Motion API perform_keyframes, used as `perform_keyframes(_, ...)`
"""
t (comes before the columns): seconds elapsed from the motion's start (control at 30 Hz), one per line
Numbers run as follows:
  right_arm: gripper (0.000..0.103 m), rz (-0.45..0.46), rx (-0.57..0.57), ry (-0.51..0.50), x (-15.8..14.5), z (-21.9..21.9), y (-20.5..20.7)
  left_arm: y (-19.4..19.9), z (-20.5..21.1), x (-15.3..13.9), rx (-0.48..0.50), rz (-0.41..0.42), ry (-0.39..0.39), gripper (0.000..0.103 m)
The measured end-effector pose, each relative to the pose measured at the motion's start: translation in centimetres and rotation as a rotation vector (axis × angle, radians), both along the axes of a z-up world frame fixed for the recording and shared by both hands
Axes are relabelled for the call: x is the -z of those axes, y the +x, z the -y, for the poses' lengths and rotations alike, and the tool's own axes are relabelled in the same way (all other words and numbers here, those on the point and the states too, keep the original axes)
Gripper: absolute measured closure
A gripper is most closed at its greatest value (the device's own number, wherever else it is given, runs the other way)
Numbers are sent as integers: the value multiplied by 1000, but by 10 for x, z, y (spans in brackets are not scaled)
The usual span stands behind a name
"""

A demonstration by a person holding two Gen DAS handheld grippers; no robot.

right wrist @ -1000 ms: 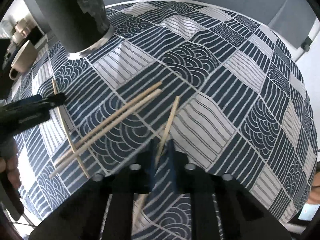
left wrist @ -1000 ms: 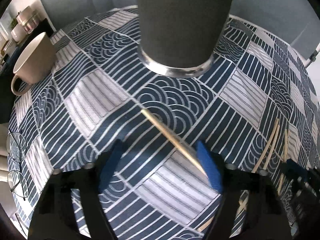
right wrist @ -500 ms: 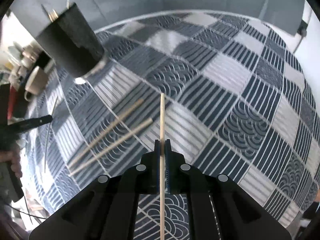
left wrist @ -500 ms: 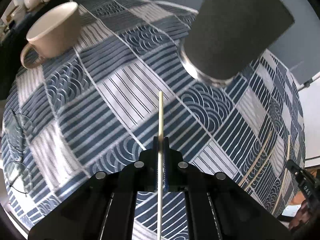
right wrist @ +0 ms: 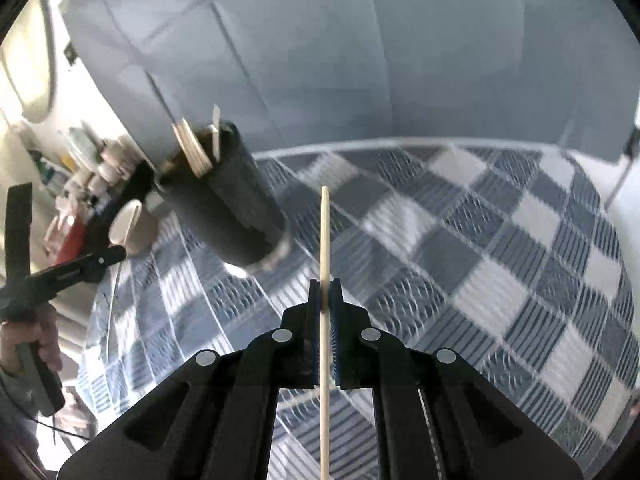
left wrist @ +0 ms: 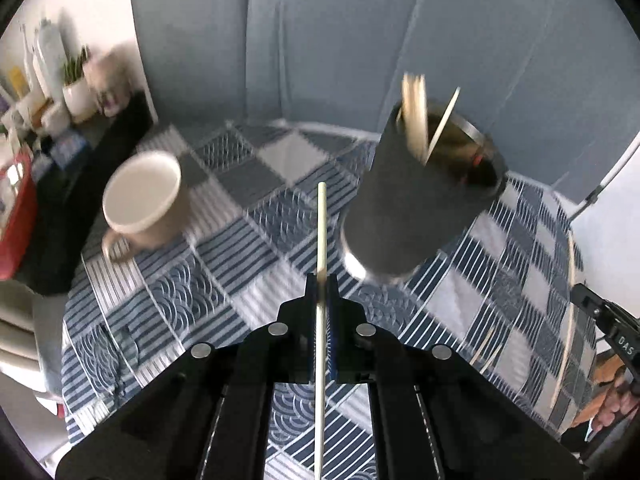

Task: Organize utensils
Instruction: 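Lift the left tool's chopstick over the holder while the right tool carries its own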

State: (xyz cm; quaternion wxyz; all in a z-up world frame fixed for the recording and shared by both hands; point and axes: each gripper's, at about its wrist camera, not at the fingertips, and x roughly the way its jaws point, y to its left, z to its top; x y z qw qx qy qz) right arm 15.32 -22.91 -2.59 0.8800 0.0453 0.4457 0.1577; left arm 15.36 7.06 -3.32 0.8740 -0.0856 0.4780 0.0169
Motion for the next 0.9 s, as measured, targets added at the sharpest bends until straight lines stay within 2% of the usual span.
perform_keyframes(0.27,99,118,-72,43,-49,-29,32,31,11,-67,15,145,16,99)
perform_keyframes(0.43,98,166,-139,81,-75,-49,55,56,19,-97,31,209,-17,99)
perform_keyframes(0.7,98,198,-200,90,-95,-83,101,105,33,-115,66,295,-84,99)
perform_keyframes(0.9,98,208,-202,155,-94,-102,142,136,35,-109,73,369,-126,99)
